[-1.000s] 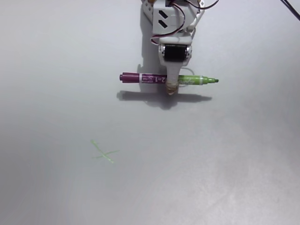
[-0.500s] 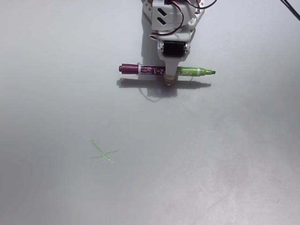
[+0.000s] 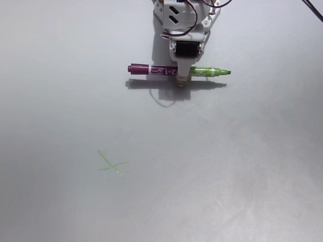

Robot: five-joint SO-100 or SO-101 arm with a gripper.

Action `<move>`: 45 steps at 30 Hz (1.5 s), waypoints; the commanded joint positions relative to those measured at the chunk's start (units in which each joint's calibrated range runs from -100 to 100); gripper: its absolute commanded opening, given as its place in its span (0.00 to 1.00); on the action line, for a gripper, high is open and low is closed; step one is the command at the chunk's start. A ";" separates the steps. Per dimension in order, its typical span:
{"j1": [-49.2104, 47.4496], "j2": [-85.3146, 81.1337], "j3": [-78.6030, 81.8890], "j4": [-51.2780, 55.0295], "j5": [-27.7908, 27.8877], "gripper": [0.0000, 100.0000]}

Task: Draw the capital letter X with the green marker.

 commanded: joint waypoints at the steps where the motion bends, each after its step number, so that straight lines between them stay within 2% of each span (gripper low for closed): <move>1: 0.60 -0.11 0.76 2.64 0.63 0.01; 20: 2.13 -1.71 0.85 11.79 3.03 0.01; 31: 1.94 -2.03 0.94 11.47 2.93 0.01; 36: -0.73 -3.46 1.03 11.63 -0.10 0.01; 40: -0.92 -3.46 1.03 12.69 -5.37 0.01; 45: -0.54 -3.46 1.03 12.69 -4.98 0.01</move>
